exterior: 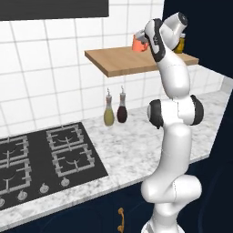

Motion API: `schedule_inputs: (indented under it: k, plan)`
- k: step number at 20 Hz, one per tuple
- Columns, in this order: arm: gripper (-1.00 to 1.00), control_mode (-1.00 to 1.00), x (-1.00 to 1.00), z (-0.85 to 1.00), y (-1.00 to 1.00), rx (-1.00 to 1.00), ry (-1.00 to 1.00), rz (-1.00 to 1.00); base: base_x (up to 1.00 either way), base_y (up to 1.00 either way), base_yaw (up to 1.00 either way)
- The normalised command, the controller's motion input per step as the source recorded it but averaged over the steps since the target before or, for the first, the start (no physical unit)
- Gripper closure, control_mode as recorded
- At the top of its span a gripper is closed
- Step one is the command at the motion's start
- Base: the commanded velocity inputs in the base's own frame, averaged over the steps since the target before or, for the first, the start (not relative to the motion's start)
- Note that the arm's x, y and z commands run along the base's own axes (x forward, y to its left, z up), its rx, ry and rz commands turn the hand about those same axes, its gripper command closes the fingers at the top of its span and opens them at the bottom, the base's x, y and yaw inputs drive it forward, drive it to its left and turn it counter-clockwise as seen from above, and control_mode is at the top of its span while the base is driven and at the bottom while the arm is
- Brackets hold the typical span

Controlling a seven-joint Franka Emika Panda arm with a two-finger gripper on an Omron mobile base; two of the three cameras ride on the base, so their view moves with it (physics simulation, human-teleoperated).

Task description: Gather all objects into one cabinet and sort the glasses and bowls to opposite sides.

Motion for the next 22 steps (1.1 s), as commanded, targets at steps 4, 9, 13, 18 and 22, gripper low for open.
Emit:
schedule_inputs:
  k: [4,9,13,18,22]
  plan:
    - [1.0,-1.0,-0.34,-0.12,-0.37,0.1,0.0,0.0,0.0,0.0,0.0]
    - [1.0,-1.0,-0.44,-0.09,-0.22,0.08,0.0,0.01,0.0,0.0,0.0]
    - [1.0,-1.0,-0.55,0.0,-0.06,0.06,-0.03,0.03,0.0,0.0,0.0]
    - [1.0,-1.0,-0.58,0.0,0.0,0.07,-0.08,0.1,0.0,0.0,0.0]
    - [1.0,-1.0,-0.63,0.0,0.0,0.04,-0.08,0.16,0.0,0.0,0.0]
